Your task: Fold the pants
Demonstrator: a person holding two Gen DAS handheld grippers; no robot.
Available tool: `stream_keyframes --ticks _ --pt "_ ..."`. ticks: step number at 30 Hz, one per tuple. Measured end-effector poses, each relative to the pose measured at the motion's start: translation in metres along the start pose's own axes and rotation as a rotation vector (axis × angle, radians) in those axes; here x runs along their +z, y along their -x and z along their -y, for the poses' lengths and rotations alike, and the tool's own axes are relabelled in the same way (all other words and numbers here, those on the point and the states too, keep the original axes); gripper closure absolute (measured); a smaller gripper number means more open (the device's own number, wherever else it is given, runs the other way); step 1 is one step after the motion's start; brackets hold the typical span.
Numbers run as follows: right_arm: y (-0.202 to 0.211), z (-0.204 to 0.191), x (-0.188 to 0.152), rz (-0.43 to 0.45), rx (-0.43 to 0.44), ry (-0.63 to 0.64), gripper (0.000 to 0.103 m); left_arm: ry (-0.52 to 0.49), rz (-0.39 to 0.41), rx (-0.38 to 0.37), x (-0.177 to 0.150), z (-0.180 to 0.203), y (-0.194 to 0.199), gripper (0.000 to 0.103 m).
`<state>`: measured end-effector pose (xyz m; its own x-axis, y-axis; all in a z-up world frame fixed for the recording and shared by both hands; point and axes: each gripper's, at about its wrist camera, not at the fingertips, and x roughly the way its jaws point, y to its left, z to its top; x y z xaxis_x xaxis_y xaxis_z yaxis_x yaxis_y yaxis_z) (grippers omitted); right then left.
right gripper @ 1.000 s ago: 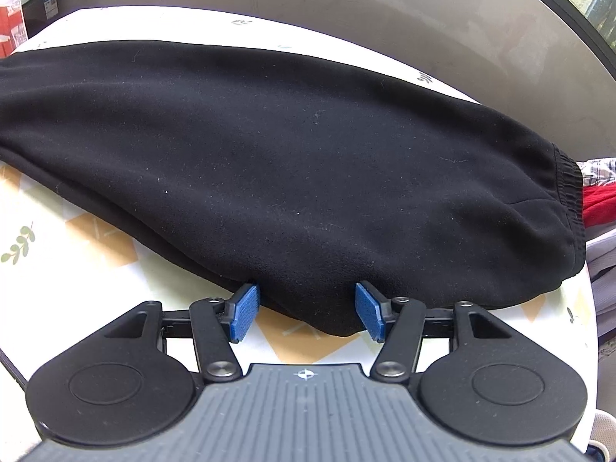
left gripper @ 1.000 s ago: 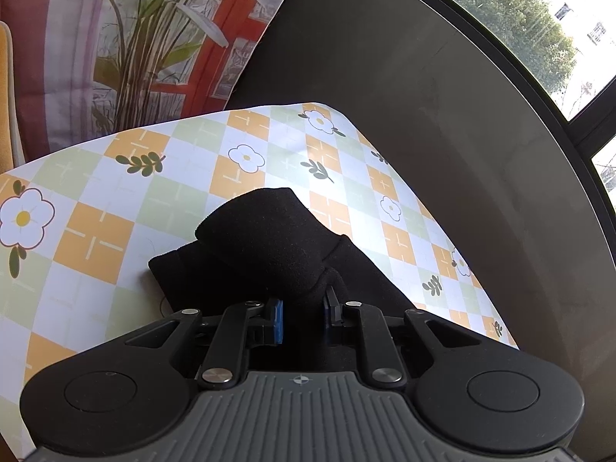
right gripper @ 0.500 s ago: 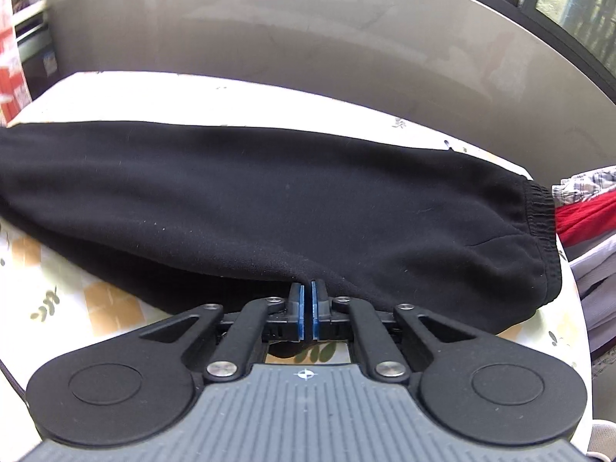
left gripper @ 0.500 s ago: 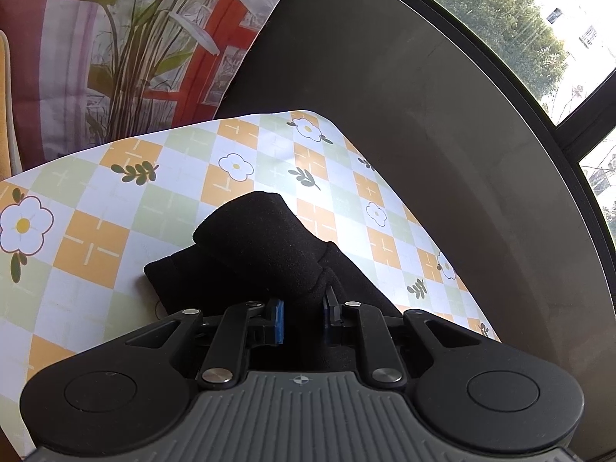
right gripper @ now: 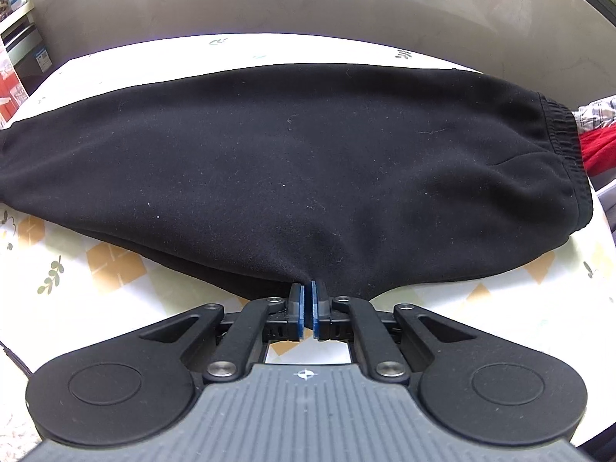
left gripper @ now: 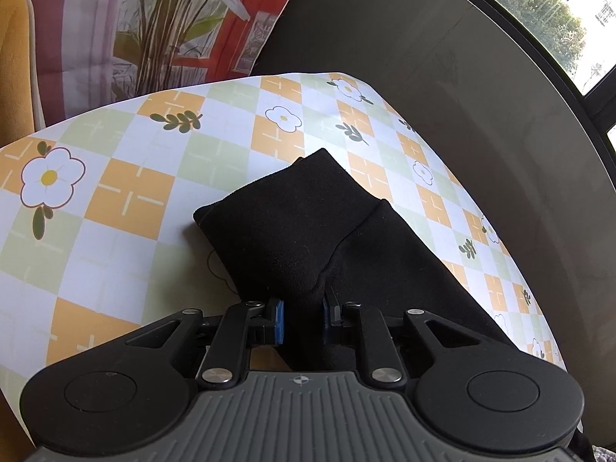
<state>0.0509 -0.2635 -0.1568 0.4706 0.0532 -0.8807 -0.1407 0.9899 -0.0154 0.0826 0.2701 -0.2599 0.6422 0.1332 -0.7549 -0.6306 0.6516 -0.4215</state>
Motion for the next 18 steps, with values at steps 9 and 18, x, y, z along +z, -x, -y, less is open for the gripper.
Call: stream_keyframes --ticks 9,18 --pt "-0.001 0.011 0.003 -0.009 0.05 -0.051 0.094 -0.023 0.017 0.003 0.007 0.009 -0.009 0.084" --pt "0.019 0.027 0.001 0.052 0.093 -0.134 0.082 0.029 -0.016 0.007 0.009 0.005 -0.002 0.057"
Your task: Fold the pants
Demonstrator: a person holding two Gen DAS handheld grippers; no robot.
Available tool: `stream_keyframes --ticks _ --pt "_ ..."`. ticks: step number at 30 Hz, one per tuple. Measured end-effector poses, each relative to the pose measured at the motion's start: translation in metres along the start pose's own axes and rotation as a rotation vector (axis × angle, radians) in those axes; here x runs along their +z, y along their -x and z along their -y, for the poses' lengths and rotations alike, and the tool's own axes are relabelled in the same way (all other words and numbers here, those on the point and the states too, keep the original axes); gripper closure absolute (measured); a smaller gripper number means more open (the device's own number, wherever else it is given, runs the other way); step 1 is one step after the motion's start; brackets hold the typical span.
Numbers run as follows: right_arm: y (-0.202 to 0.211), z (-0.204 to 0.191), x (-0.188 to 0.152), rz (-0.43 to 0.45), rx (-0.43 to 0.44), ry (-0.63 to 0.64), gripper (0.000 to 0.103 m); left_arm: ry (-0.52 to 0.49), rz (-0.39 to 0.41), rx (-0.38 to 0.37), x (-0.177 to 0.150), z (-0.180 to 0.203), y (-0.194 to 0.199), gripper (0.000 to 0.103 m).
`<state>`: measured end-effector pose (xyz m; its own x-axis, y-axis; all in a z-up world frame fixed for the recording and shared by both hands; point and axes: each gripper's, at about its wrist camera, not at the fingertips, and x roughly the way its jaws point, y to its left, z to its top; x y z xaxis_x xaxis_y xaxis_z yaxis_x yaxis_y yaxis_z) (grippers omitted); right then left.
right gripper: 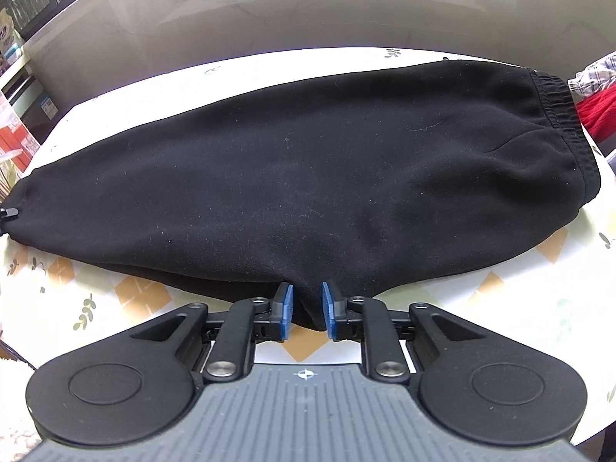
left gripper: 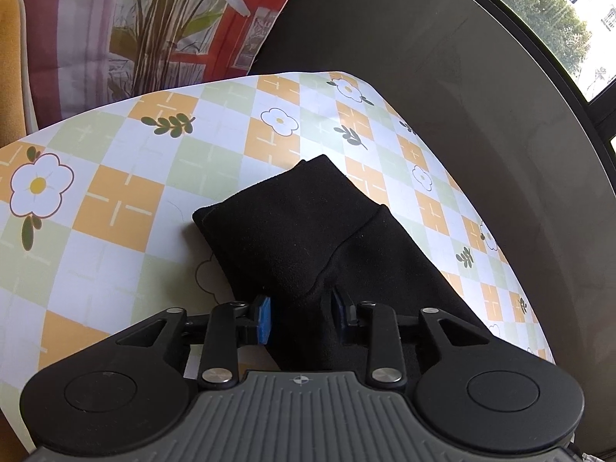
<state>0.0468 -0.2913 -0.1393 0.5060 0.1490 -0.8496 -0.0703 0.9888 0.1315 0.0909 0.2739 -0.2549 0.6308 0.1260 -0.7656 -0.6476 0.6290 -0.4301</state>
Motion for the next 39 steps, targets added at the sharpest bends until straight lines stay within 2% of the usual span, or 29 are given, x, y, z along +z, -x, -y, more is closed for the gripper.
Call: stream_keyframes --ticks 1,2,3,4,8,11,14,19,23,27,30,32,34,39 --pt "0.004 0.001 0.001 0.011 0.009 -0.004 0.082 0.009 0.016 0.005 0.0 -0.001 0.006 0.049" --pt "0.007 0.002 0.002 0.022 0.012 -0.004 0.077 0.014 0.032 0.008 0.001 -0.002 0.012 0.046" --pt "0.01 0.002 0.003 0.033 0.011 0.0 0.072 0.013 0.042 0.008 0.001 -0.002 0.016 0.046" --pt "0.013 0.002 0.004 0.043 0.01 0.006 0.071 0.013 0.046 0.007 0.002 -0.002 0.019 0.045" --pt "0.019 0.002 0.011 0.083 0.007 0.02 0.07 0.041 0.027 0.023 0.0 -0.006 0.019 0.044" --pt "0.009 0.005 0.022 0.114 0.025 -0.027 0.07 0.049 0.021 0.042 -0.003 -0.008 0.018 0.044" --pt "-0.017 0.0 0.03 0.102 0.02 -0.037 0.07 0.051 0.013 0.049 -0.005 -0.008 0.017 0.044" --pt "-0.052 -0.013 0.015 -0.042 -0.025 0.08 0.07 0.096 0.006 0.054 -0.006 -0.015 0.017 0.041" --pt "-0.057 -0.023 0.005 -0.052 -0.064 0.169 0.07 0.151 -0.014 0.031 -0.01 -0.026 0.015 0.04" --pt "-0.058 -0.018 0.015 -0.072 -0.04 0.114 0.069 0.193 -0.006 0.024 -0.011 -0.031 0.011 0.04" --pt "-0.05 -0.014 0.021 -0.032 -0.013 0.072 0.069 0.287 0.002 -0.043 -0.009 -0.038 0.006 0.04" --pt "-0.044 -0.011 0.024 -0.007 -0.006 0.048 0.069 0.313 0.005 -0.038 -0.007 -0.04 0.001 0.04" --pt "-0.039 -0.011 0.026 0.016 -0.006 0.033 0.069 0.308 0.034 -0.006 -0.005 -0.042 -0.002 0.04" --pt "-0.034 -0.012 0.036 0.057 0.006 0.015 0.069 0.26 0.075 0.008 0.005 -0.037 -0.01 0.04"
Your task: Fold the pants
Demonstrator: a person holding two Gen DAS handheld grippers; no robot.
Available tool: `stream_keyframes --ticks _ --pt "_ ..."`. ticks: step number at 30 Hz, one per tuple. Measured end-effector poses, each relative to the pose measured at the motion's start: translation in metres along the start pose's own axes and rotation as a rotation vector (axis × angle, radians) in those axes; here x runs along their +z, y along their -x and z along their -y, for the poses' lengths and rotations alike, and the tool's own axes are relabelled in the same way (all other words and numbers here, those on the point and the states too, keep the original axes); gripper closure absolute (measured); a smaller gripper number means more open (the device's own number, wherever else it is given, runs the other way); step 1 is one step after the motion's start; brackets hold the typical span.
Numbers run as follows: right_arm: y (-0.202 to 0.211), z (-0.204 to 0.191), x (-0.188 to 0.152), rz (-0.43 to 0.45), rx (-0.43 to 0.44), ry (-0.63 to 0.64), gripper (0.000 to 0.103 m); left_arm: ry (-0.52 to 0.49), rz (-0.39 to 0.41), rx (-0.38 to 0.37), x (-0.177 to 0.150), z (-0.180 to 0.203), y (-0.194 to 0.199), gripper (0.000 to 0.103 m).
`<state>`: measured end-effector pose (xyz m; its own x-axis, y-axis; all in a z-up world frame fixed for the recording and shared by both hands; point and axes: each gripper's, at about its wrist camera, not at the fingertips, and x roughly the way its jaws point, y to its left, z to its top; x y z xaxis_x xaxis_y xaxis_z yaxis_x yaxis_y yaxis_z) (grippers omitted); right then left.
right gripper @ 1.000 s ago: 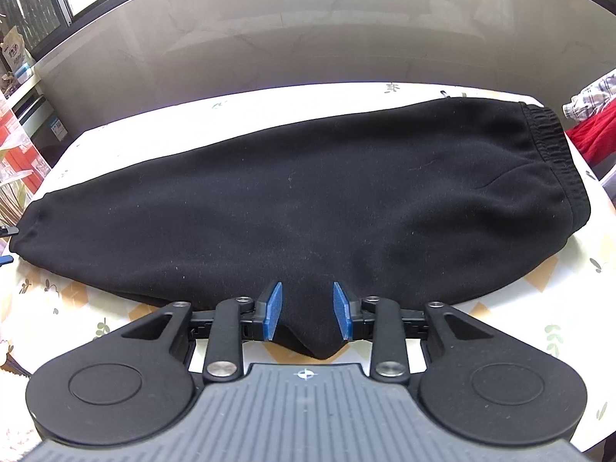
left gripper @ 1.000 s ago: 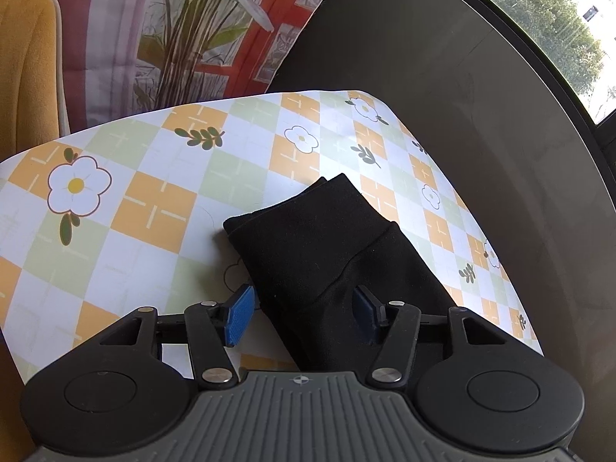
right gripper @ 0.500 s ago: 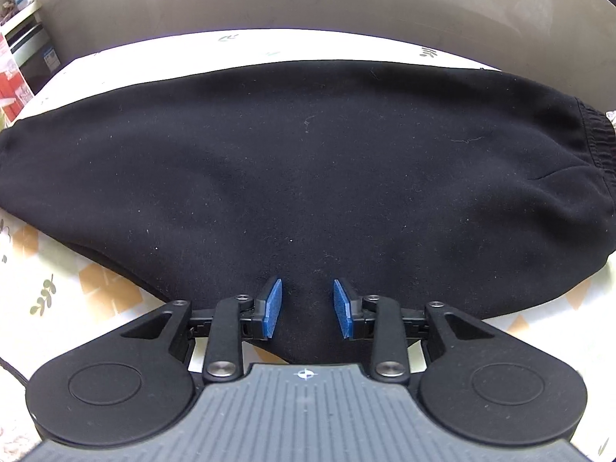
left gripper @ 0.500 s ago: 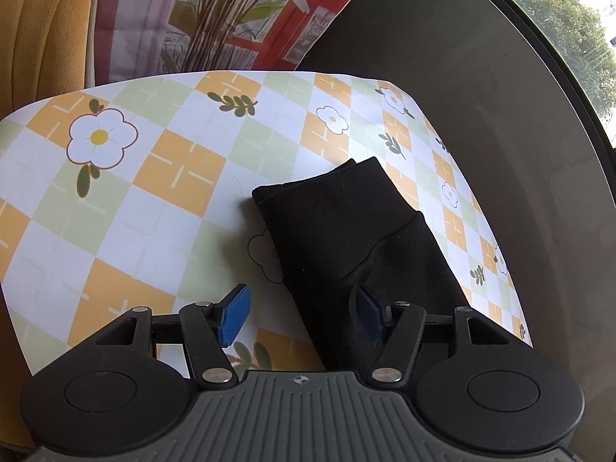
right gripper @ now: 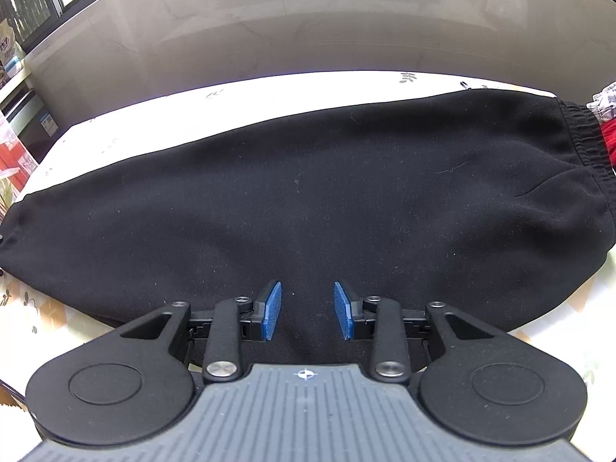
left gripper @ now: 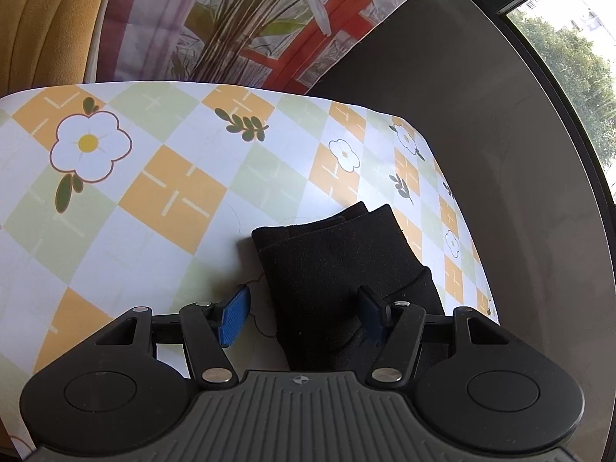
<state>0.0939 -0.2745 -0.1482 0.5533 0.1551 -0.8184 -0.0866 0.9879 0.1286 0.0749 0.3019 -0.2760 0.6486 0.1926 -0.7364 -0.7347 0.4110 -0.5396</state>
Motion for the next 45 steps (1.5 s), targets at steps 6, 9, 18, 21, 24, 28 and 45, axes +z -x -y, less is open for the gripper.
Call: stream_keyframes --ticks 6,9,18,21,24,28,45 --pt "-0.002 -0.006 0.007 0.017 0.011 0.003 0.069 -0.073 0.037 0.025 0.004 0.014 -0.009 0.037" --pt "-0.001 -0.011 0.006 0.022 0.007 0.016 0.067 -0.078 0.005 0.056 0.005 0.015 -0.005 0.039" --pt "-0.008 -0.007 0.007 0.008 0.005 -0.015 0.066 -0.121 0.013 0.044 0.009 0.028 0.021 0.091" --pt "-0.013 -0.01 0.008 0.006 0.012 -0.001 0.066 -0.167 -0.02 0.118 0.008 0.033 0.006 0.081" --pt "-0.016 -0.013 0.01 0.008 0.014 0.016 0.066 -0.123 -0.012 0.098 0.009 0.022 0.003 0.088" --pt "-0.017 -0.012 0.012 0.014 0.019 0.017 0.066 -0.191 0.055 0.041 0.012 0.036 0.021 0.092" --pt "-0.035 -0.018 0.005 -0.037 0.021 0.027 0.066 -0.195 0.038 0.071 0.014 0.023 -0.002 0.08"
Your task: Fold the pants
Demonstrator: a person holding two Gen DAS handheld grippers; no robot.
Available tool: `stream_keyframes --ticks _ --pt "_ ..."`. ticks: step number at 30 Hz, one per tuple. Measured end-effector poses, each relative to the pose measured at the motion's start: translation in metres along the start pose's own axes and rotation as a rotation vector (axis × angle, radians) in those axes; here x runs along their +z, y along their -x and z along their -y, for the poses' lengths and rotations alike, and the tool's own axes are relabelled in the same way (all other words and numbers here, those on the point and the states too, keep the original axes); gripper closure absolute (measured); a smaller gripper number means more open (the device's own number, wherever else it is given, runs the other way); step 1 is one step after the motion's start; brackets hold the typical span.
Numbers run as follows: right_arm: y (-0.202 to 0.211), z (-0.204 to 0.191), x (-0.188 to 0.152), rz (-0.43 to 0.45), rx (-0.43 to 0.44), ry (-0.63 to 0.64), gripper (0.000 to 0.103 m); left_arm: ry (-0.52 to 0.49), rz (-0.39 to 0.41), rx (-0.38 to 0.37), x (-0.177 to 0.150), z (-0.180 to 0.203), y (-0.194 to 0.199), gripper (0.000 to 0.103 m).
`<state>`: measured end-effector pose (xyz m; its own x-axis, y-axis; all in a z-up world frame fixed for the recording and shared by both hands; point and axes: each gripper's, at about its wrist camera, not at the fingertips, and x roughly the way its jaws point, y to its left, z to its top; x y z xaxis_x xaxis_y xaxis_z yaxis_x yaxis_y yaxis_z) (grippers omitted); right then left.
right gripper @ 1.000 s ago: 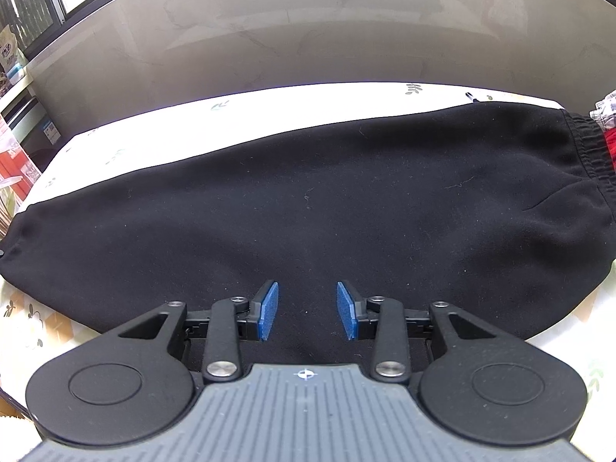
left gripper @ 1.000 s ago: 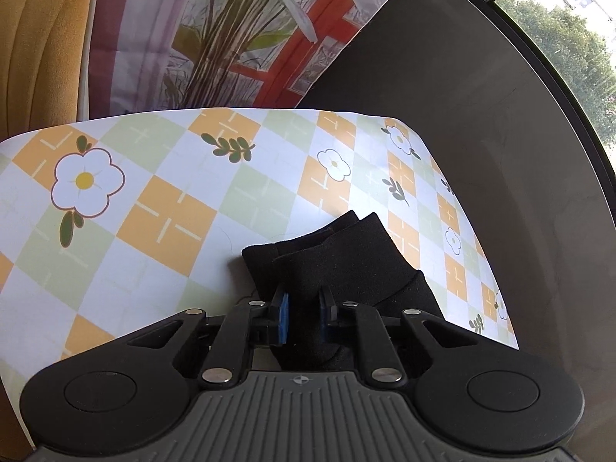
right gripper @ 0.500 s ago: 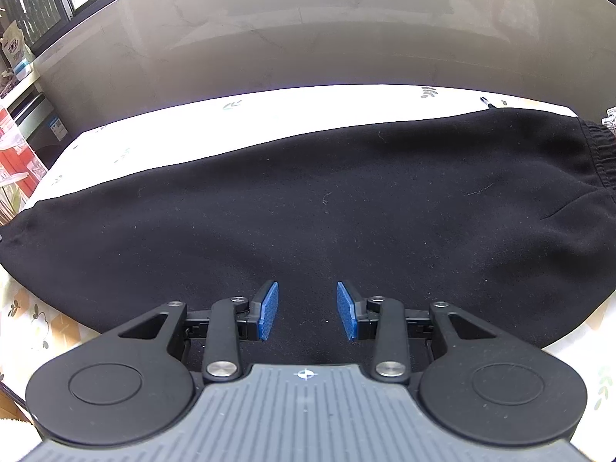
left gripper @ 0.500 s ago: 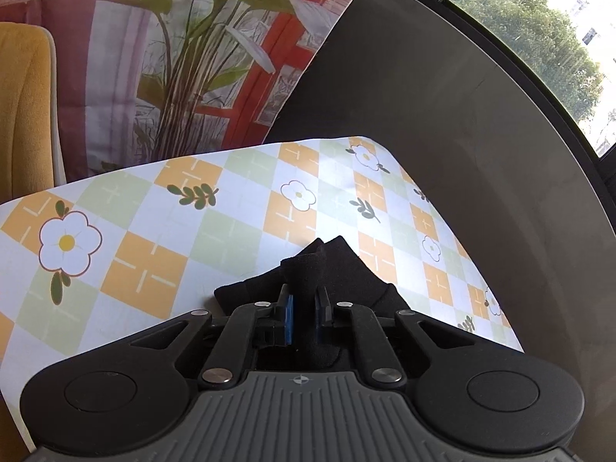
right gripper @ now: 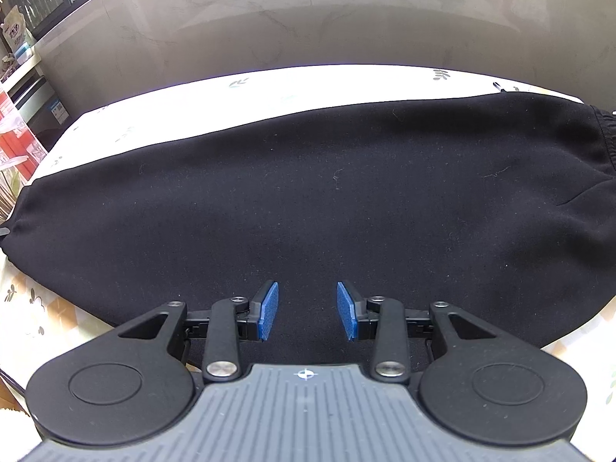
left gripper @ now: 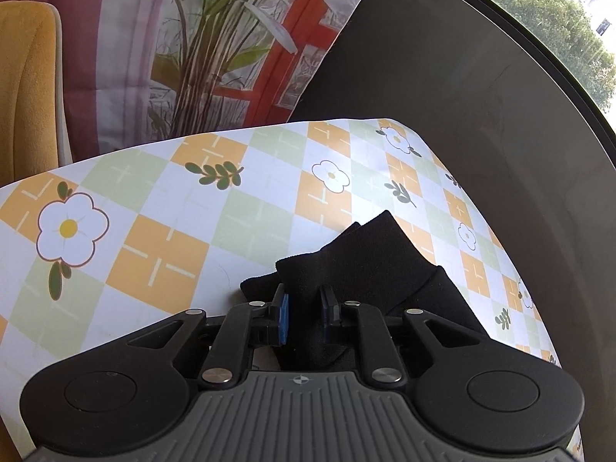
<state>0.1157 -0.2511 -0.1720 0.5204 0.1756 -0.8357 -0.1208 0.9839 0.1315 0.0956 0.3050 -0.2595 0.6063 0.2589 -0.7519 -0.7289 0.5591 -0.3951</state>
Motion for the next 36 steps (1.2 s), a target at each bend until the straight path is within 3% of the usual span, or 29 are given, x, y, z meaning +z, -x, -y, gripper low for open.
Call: stream_keyframes --ticks 2,4,9,16,19,29,32,36 --pt "-0.001 0.001 -0.001 -0.004 -0.001 -0.011 0.066 0.019 -0.008 -0.005 0.003 -0.005 0.003 0.051" --pt "-0.002 0.001 0.0 -0.007 0.001 -0.015 0.066 0.027 0.014 0.029 0.006 -0.009 0.007 0.04" --pt "-0.007 -0.004 0.007 -0.006 0.01 0.014 0.066 0.096 -0.056 0.004 0.006 -0.023 -0.003 0.041" --pt "-0.01 -0.01 0.008 -0.006 0.018 0.043 0.066 0.047 -0.042 0.016 0.004 -0.014 -0.006 0.04" --pt "-0.01 -0.007 0.007 -0.009 0.019 0.029 0.066 0.074 -0.07 -0.042 0.001 -0.014 -0.009 0.047" --pt "-0.006 -0.009 0.007 0.002 0.004 -0.002 0.066 0.089 -0.099 -0.167 -0.018 -0.022 -0.002 0.047" --pt "-0.005 -0.009 0.006 0.004 0.001 -0.007 0.066 0.053 -0.108 -0.171 -0.023 -0.026 -0.002 0.051" --pt "-0.004 -0.011 0.006 0.005 0.0 0.007 0.066 0.079 -0.1 -0.169 -0.017 -0.03 -0.008 0.051"
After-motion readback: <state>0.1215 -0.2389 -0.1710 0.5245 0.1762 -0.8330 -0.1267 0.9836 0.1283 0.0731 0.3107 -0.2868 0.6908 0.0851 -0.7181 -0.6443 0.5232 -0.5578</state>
